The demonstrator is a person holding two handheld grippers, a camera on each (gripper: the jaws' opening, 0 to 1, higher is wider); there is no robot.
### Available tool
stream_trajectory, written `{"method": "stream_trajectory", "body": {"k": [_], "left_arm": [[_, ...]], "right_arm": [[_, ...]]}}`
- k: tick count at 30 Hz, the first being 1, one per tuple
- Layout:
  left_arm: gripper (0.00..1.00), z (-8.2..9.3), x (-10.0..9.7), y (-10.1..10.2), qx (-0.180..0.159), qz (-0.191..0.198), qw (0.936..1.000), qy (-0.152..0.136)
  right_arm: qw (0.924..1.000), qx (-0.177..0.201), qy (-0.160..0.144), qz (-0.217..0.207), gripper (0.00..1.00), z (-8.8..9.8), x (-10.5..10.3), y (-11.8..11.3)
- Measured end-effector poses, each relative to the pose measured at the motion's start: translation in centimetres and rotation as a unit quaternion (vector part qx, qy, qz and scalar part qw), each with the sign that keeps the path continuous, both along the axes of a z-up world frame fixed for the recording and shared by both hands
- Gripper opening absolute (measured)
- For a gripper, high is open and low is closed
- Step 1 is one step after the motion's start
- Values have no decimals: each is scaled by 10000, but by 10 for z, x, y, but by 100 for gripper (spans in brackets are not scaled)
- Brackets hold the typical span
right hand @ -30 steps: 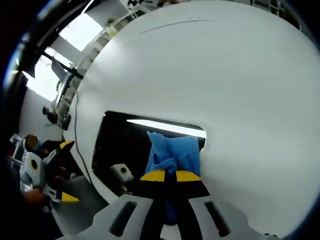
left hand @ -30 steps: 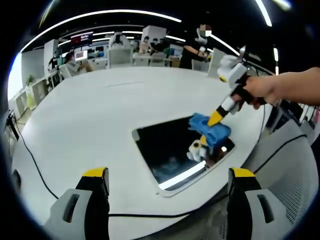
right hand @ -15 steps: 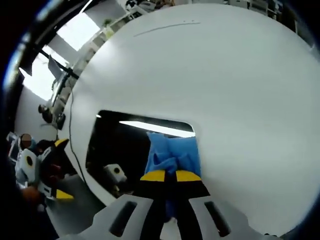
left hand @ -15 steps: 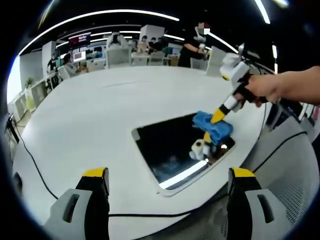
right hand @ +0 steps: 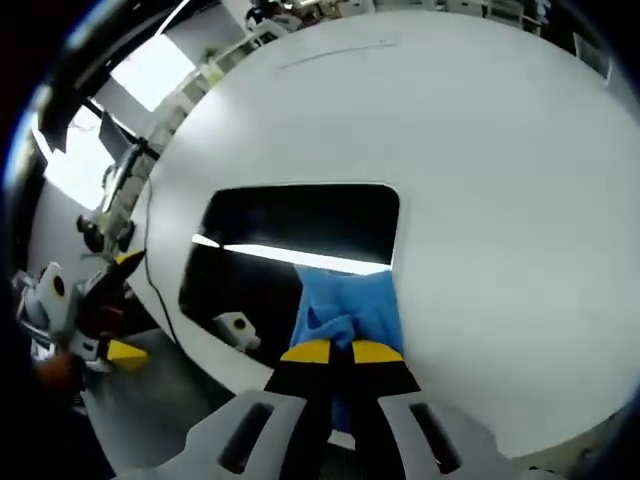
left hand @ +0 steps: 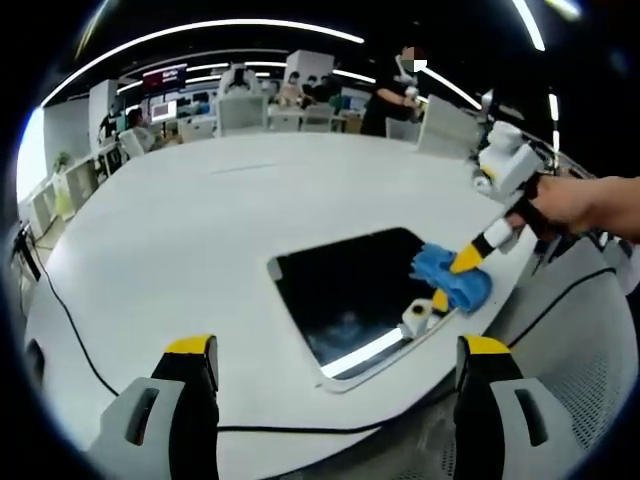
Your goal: Wipe the mirror surface with the cleaning cloth until all visible marks leave the cleaned area.
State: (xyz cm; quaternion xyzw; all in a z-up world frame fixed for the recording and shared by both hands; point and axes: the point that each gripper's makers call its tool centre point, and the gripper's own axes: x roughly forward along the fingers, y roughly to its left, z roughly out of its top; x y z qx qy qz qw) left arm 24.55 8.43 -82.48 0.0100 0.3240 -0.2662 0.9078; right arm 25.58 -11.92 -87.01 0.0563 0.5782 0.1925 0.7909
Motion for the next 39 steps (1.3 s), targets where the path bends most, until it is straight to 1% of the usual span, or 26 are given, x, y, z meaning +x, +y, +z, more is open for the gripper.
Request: {"method": "stream_trajectory", "body": {"k": [4,7,8,10,11,12,14,16,18,21,22,26,28,30,32,34,39], "left_arm": [[99,-1,-1,-1,4,-21,10000,30],[99,-1,-1,-1,13,-34,10000,33],[99,-1,-1,-1,15,-37,10000,31],[99,-1,-2,-1,14,-43,10000,38],[99,-1,-2,-1,16,-43,10000,34],[99,-1,-1,-1,14,-43,10000,26],[99,0,-1,-1,9,-40,10000,10],[99,0,-1,-1,14,-46,10000,2],[99,-1,-1,0,45,-53,10000,14],[99,0,1,1,75,-9,10000,-56],[99,-1,-1,-1,40,-74,10000,12],[99,-2,-4,-4,62,-159,9998,87],[99,-4,-6,-6,66,-246,9996,105],[99,-1,-5,-9,86,-355,9993,-33],[99,3,-1,-7,107,-327,9992,-222],[99,6,0,-6,162,-329,9988,-332],[99,5,-1,-7,86,-310,9992,-255]], "right_arm": [[10000,-13,45,10,0,0,-10,0],[10000,-17,17,15,0,0,-8,0],[9999,-51,16,85,0,0,-8,1],[9999,-87,84,67,0,0,-7,2],[9998,-99,89,150,0,0,-8,4],[9998,-133,100,145,0,0,-7,3],[9999,-84,121,-61,0,-1,-6,7],[9998,-197,90,8,0,-1,-6,10],[9997,-180,149,44,0,-1,-6,17],[9996,-194,166,118,0,-1,-4,30],[9996,-198,156,147,0,-1,-4,33],[9995,-171,163,191,0,-1,-2,50],[9993,-145,206,278,0,-2,-3,64],[9990,-77,282,347,0,-2,-4,79],[9985,-85,281,473,0,-1,-5,94],[9981,-99,267,549,0,-1,-5,103],[9972,25,304,686,0,-1,-3,130]]}}
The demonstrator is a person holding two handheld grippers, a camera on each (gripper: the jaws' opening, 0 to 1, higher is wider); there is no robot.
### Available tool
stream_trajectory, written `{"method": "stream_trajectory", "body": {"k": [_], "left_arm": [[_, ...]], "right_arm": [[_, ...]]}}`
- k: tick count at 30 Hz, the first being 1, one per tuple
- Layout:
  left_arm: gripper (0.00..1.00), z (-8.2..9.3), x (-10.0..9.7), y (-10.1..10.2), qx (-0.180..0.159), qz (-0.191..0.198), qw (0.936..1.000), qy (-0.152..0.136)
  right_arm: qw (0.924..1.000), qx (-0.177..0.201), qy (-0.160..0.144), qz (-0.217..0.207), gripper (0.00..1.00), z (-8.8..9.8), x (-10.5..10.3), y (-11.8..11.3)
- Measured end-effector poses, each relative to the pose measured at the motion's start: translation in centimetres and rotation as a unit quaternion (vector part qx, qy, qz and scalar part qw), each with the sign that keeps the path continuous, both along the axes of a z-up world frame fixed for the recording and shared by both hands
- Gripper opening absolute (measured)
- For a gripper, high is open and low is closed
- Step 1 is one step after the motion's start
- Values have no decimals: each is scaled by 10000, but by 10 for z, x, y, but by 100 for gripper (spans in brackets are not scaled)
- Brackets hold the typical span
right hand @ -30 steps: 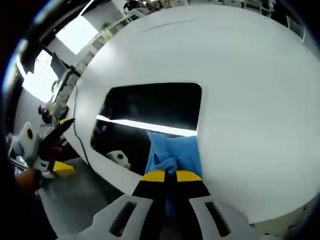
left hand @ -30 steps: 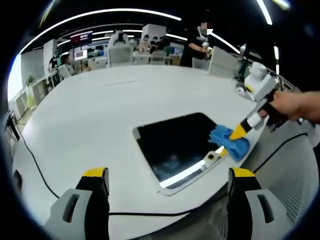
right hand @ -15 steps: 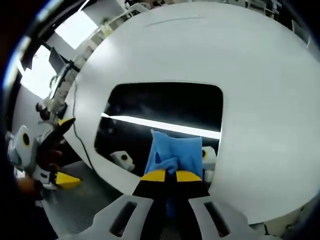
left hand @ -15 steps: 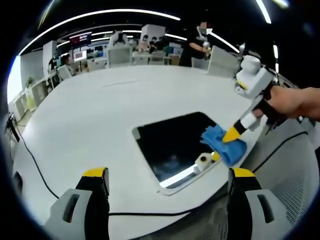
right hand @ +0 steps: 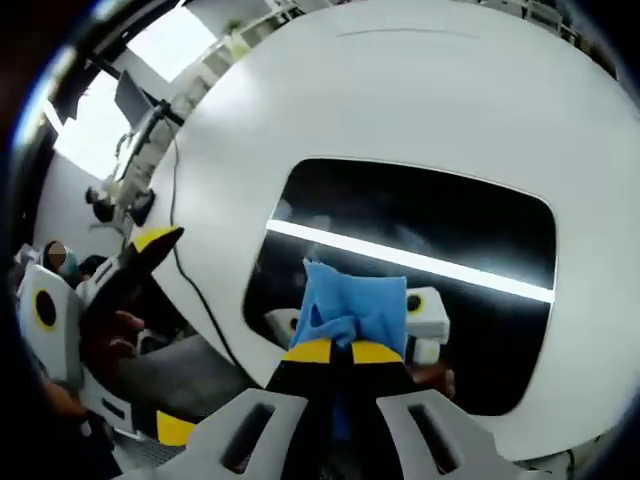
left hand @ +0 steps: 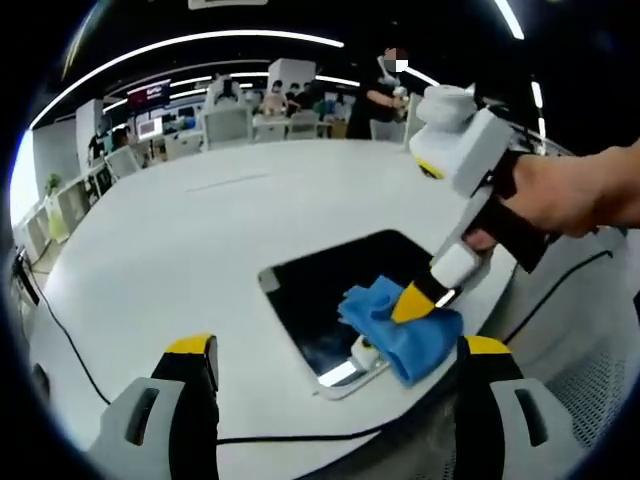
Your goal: Wipe the mirror surface with the cleaning cloth until all visible marks leave the cleaned area.
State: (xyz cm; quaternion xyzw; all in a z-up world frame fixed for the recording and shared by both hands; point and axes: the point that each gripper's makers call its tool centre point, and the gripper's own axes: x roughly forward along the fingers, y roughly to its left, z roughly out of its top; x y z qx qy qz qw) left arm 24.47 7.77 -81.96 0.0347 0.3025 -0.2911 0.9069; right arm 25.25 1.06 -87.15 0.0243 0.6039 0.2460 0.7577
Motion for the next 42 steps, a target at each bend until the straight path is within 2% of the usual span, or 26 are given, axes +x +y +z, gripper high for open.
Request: {"method": "stream_trajectory", "body": {"k": [9,11,18,29,35,42], "left_arm": [[99,-4,-2,0,50,-23,10000,82],[99,-9,-5,2,33,43,9995,303],[99,-8,-4,0,56,11,9996,264],[99,-10,-5,0,71,22,9994,331],[99,-10,-5,1,73,28,9994,323],[99,-10,-5,2,57,59,9994,324]], "right_arm": [[9995,59,20,309,0,0,1,32],[9991,69,1,413,0,0,1,38],[9971,5,-79,754,0,0,0,57],[9973,185,-19,712,0,1,0,57],[9969,91,-69,774,0,1,3,58],[9979,135,-164,618,0,1,30,57]]}}
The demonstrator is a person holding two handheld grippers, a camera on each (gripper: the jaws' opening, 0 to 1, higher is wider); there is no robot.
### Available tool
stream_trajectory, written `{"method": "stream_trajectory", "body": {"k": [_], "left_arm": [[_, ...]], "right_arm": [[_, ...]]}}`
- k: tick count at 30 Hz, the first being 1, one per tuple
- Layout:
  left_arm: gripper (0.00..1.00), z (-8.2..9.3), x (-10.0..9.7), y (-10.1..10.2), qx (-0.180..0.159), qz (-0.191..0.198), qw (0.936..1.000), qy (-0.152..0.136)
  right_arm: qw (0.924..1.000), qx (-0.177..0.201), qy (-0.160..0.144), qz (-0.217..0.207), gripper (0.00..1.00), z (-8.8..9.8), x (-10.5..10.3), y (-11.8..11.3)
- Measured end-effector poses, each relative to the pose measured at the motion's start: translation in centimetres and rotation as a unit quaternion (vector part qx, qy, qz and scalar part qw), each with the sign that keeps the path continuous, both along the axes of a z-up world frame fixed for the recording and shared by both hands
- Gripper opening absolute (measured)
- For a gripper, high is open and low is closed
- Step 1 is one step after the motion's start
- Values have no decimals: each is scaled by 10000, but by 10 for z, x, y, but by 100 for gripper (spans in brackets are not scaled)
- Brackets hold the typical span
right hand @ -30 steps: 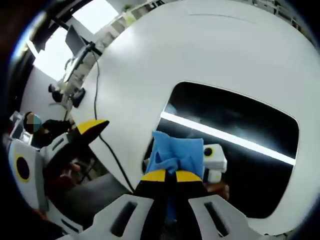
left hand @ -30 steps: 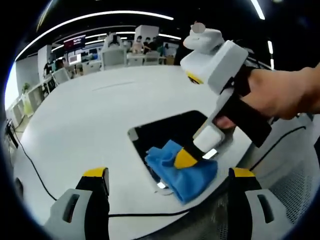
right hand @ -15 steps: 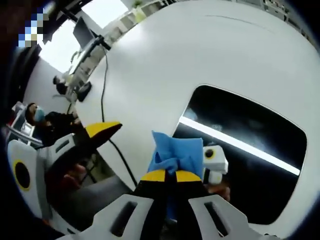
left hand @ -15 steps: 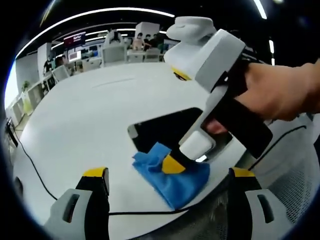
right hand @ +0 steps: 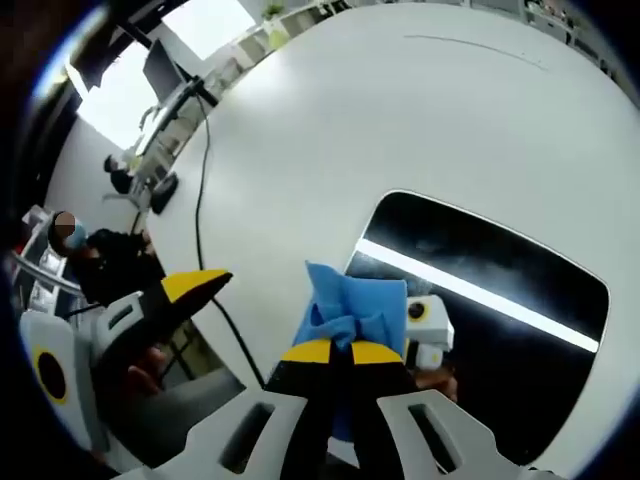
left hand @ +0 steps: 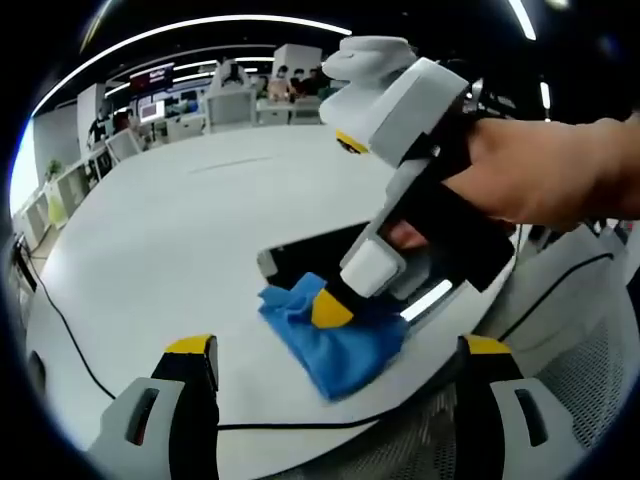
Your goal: Wipe the mirror surface with the cleaning cloth until all visible marks leave the cleaned area.
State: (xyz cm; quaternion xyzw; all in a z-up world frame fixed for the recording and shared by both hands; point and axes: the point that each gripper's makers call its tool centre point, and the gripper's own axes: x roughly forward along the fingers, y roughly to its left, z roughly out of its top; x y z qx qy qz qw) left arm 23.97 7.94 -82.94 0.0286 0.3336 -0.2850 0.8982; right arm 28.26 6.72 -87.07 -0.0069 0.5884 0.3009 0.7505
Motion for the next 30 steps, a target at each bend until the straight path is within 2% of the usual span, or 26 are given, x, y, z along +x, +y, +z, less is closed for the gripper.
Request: {"method": "stream_trajectory", "body": {"k": [5,12,20,24,26,30], "left_arm": [[99,-1,0,1,-5,17,10000,10],[99,-3,0,1,-4,23,10000,70],[99,-4,-1,1,-21,34,9999,123],[99,-5,-1,2,-2,49,9999,125],[99,-4,-1,2,-13,61,9999,118],[99,-4,0,1,-10,49,9999,124]], "right_arm": [[10000,38,33,-4,0,1,16,3],[9999,-56,-133,60,0,1,50,5],[9997,-136,-173,82,0,1,83,7],[9999,-98,-22,-35,0,0,86,8],[9996,-149,-167,191,0,-1,86,8],[9997,-14,-191,144,0,-3,87,6]]}}
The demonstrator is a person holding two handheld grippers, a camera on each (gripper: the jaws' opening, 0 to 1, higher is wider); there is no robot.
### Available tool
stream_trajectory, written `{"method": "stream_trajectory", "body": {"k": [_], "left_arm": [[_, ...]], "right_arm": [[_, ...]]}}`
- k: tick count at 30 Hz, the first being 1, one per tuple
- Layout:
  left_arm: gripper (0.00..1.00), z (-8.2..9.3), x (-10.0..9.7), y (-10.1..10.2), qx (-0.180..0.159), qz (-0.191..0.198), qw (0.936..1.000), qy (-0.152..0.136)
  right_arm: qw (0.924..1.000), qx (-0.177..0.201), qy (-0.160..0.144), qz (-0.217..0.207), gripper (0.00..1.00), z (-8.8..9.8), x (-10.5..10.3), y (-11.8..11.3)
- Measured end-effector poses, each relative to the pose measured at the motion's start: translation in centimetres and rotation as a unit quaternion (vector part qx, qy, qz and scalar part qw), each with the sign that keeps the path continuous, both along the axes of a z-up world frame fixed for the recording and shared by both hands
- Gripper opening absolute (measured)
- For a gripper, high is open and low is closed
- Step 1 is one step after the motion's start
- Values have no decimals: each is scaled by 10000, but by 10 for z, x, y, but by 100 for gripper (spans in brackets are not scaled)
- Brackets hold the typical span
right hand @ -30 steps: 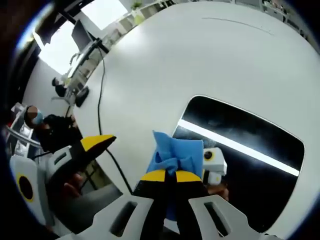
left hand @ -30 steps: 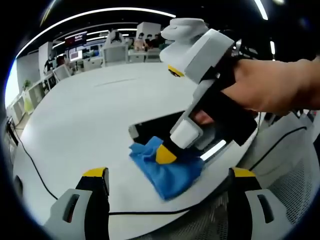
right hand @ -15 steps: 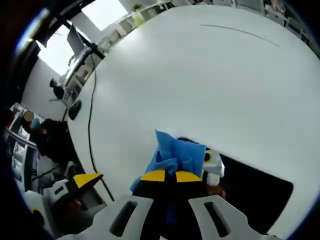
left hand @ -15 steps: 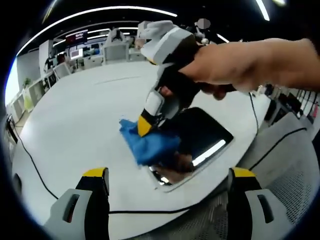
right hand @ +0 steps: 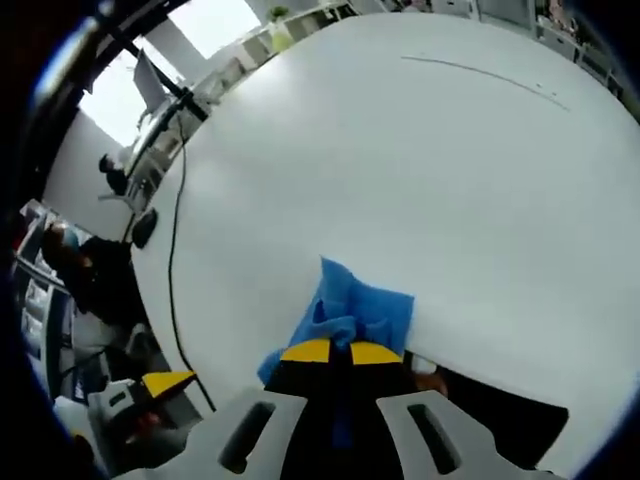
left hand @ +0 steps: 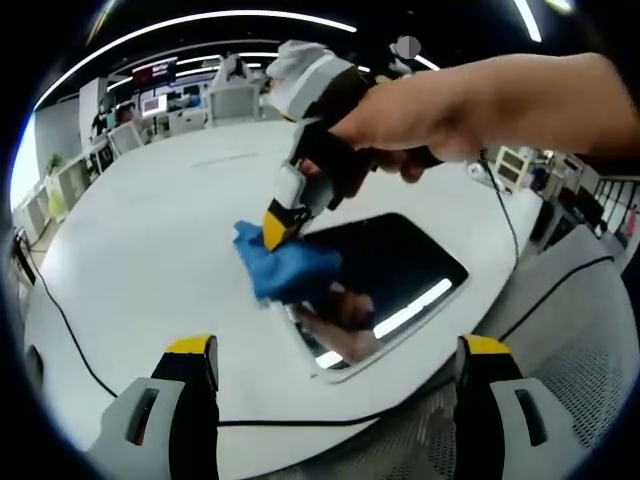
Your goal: Wipe the mirror surface with the cleaning cloth until all visible marks leave the cleaned area.
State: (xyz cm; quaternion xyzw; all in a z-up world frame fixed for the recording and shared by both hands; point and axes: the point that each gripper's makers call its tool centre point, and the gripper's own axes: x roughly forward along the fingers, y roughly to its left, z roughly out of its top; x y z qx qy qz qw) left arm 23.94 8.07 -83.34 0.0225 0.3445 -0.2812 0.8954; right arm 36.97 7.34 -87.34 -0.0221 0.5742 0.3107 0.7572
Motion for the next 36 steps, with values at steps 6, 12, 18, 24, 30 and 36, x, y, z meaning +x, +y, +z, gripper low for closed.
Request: {"method": "stream_trajectory", "body": {"k": [6,12,18,24,30,36], "left_arm": [[99,0,0,0,28,-25,10000,-17],[99,1,0,2,26,35,10000,-36],[99,1,1,4,58,66,10000,-41],[99,1,0,3,46,40,10000,-23],[99,0,1,3,68,36,10000,-30],[99,0,1,3,89,17,10000,-34]], "right_arm": [[9999,113,79,-54,0,2,-1,1],[9999,156,-5,-16,0,3,-3,-5],[10000,34,0,-29,0,4,-3,-19],[9999,-64,36,-85,0,5,-1,-45],[9999,-121,8,-115,0,5,0,-52],[9996,-163,10,-240,0,7,-2,-53]]}}
